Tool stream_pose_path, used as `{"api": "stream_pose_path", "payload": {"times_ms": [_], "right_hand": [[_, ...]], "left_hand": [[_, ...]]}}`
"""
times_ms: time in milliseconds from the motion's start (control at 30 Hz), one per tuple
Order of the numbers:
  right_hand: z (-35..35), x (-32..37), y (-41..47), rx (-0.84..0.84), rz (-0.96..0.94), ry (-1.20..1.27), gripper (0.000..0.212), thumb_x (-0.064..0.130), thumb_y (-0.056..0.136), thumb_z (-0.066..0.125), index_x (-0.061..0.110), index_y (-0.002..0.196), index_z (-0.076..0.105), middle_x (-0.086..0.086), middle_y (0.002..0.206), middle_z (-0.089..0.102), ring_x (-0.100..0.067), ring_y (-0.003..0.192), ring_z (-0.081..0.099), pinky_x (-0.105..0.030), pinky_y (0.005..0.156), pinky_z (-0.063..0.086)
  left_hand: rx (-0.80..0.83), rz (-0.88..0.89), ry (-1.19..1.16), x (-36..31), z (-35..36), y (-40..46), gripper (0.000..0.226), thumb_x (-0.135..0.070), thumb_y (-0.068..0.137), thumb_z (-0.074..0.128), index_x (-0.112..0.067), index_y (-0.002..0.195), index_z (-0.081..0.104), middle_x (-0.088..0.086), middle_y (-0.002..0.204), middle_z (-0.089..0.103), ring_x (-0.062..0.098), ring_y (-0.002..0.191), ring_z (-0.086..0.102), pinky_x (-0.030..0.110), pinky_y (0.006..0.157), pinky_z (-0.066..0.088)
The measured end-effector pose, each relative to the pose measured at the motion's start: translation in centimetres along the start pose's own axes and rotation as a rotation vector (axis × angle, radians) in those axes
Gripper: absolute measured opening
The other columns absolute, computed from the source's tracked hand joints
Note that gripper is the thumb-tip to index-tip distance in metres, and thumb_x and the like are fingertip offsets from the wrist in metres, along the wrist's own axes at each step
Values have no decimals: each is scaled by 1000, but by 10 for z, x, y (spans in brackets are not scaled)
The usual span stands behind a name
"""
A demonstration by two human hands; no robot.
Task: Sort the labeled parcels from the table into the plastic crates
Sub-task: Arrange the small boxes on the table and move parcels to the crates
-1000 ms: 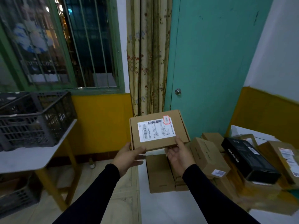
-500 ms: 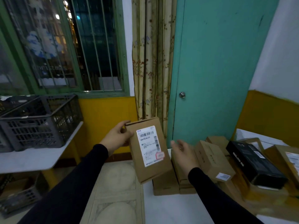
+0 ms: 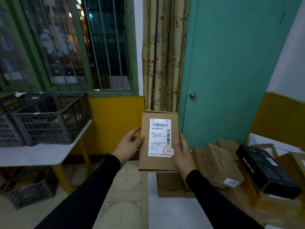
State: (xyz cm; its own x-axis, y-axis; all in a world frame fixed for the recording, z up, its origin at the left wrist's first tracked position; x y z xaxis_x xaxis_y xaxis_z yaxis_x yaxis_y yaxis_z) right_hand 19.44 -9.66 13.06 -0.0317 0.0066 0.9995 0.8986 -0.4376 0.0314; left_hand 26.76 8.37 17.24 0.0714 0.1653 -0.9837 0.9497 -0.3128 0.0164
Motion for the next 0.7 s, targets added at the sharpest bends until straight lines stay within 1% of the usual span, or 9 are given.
{"api": "stream_pose_path", "payload": {"times_ms": [100,167,200,300,333,433,533,633,700], "right_hand": [[-2,5,5,-21,-28,20,48,36,106,36,35,153,25,1,146,50,-17,128,52,-32,102,46],[-3,6,7,-14,-30,44,48,35,106,36,35,152,25,2,143,52,-15,126,53,-25,96,46],[-3,7,9,-10,-35,56,47,35,106,36,36,152,26,3,141,53,-14,124,54,-25,95,47],[-3,7,12,9,-23,90,45,34,107,35,39,151,27,2,141,55,-17,123,57,-38,105,47],[-2,5,14,14,-16,99,45,35,107,35,40,151,27,2,141,55,-17,123,57,-41,106,47],[-1,-3,18,22,9,87,45,41,106,32,43,150,27,4,141,54,-17,125,55,-38,106,45],[11,-10,22,64,49,80,41,48,105,32,53,145,26,4,141,55,-18,125,56,-43,106,47],[38,-13,23,142,91,113,46,48,104,34,48,149,26,5,142,53,-18,123,57,-43,105,48],[62,-14,21,208,102,130,46,45,105,34,45,150,26,7,139,53,-16,122,56,-38,102,49]], "left_hand": [[39,-49,-31,9,8,-9,54,-27,100,53,-34,149,32,-6,107,66,7,94,65,17,63,54],[48,-69,-44,14,9,-13,53,-28,101,52,-37,149,31,-7,108,66,8,96,65,17,61,54],[51,-71,-39,15,8,-15,53,-28,101,52,-37,149,31,-7,108,66,8,97,65,16,62,54],[44,-65,-22,18,7,-18,55,-28,100,53,-38,149,31,-2,111,68,12,100,67,19,66,55],[38,-59,-15,18,6,-18,55,-28,100,53,-39,149,31,-1,111,69,13,100,67,19,68,55],[13,-39,7,17,3,-21,55,-29,99,54,-37,149,33,0,111,69,14,101,68,23,72,57],[-53,-33,-14,19,-6,-25,52,-27,99,54,-35,148,36,0,108,68,13,98,68,22,69,56],[-163,-33,-22,22,-27,-35,47,-27,101,51,-35,145,38,-11,105,64,3,92,64,14,60,52],[-266,-18,0,26,-48,-42,43,-29,102,49,-34,143,40,-17,107,60,-2,91,59,9,61,49]]}}
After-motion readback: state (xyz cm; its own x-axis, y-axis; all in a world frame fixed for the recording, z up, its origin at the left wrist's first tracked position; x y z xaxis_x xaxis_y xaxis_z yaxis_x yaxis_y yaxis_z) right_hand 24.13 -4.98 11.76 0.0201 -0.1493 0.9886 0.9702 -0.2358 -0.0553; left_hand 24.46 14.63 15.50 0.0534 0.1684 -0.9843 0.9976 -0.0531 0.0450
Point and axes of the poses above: each hand's wrist, its own y-axis towards the middle knuckle, its own z-axis out of the palm, x = y × z, the point moved 6 cm from there along y, towards the middle knuckle
